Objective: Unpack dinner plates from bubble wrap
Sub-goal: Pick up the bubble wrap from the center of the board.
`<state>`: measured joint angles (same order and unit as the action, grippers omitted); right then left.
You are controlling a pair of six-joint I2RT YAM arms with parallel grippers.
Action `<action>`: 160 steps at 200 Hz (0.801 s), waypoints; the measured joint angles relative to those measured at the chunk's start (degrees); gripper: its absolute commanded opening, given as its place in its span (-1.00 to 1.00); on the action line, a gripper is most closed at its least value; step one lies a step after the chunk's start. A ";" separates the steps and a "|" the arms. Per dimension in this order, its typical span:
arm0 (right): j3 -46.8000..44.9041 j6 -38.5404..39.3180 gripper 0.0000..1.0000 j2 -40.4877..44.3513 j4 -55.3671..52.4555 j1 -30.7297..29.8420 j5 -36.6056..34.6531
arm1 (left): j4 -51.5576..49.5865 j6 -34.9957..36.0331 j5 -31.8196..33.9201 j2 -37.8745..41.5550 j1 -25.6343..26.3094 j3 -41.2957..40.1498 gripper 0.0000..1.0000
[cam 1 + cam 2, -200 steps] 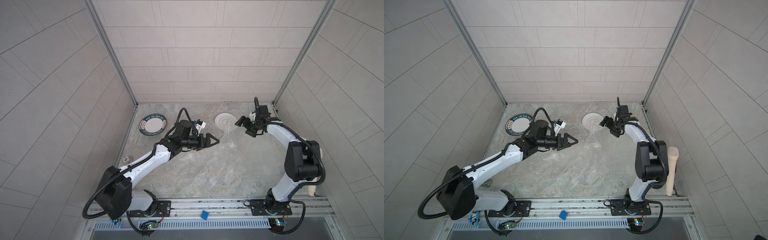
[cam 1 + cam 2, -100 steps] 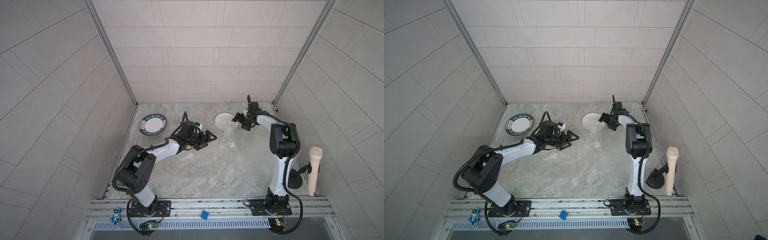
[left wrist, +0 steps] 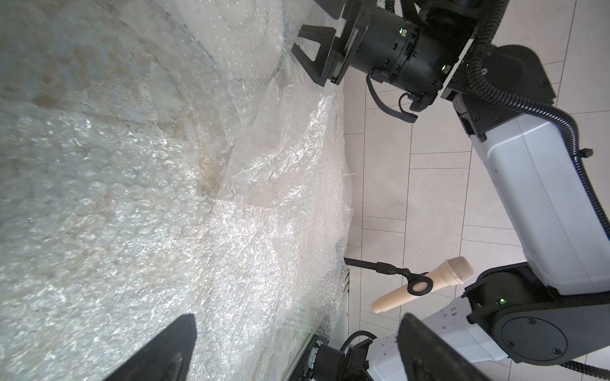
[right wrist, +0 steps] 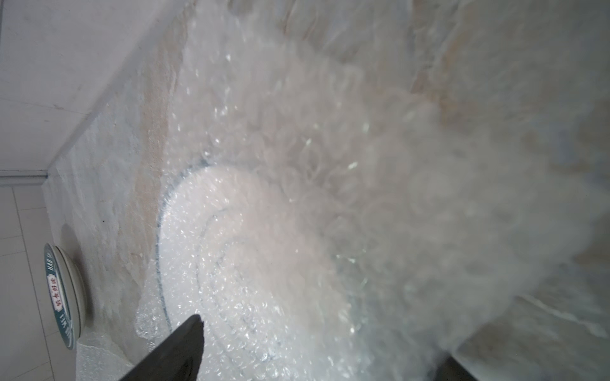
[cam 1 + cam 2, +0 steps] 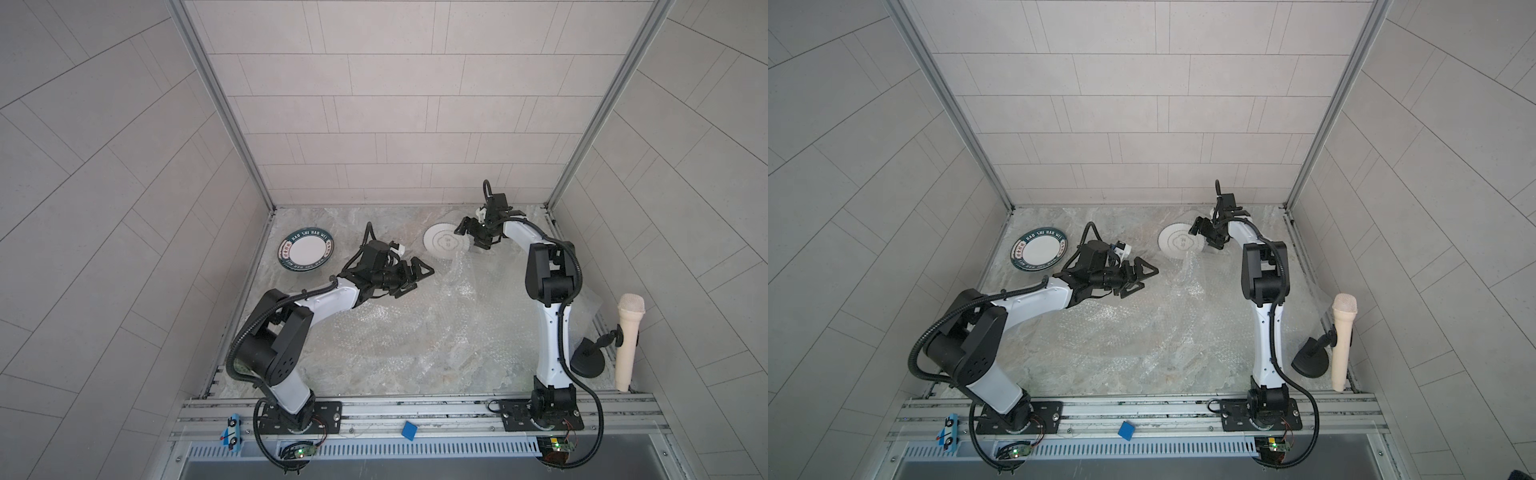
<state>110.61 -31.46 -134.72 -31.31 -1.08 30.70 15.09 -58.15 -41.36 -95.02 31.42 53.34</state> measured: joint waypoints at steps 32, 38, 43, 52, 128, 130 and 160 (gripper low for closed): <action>-1.20 1.53 0.66 0.52 -0.92 -0.20 -0.96 | 0.11 -0.17 0.07 -0.13 -0.02 0.00 1.00; -1.95 1.68 0.62 0.85 -0.39 -0.15 -0.87 | 0.13 -0.17 0.07 -0.22 -0.02 0.00 1.00; -2.67 1.70 0.60 1.25 0.07 -0.15 -0.72 | 0.24 -0.22 0.04 -0.39 -0.02 0.00 1.00; -4.20 1.79 0.57 2.08 0.66 -0.15 -0.39 | 0.50 -0.35 0.02 -0.85 -0.02 0.00 1.00; -10.34 1.22 0.09 5.40 1.68 -1.97 -2.03 | 1.09 -1.27 -0.17 -3.23 -0.02 0.02 1.00; -10.34 1.09 0.08 5.40 1.68 -2.01 -2.10 | 1.11 -1.29 -0.17 -3.23 -0.02 0.02 1.00; -10.29 0.33 -0.20 5.09 1.86 -2.21 -2.99 | 1.33 -1.44 -0.20 -3.23 -0.31 0.02 1.00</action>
<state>100.31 -31.14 -129.62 -29.45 -3.29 27.70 16.43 -59.59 -41.56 -98.26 31.11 53.36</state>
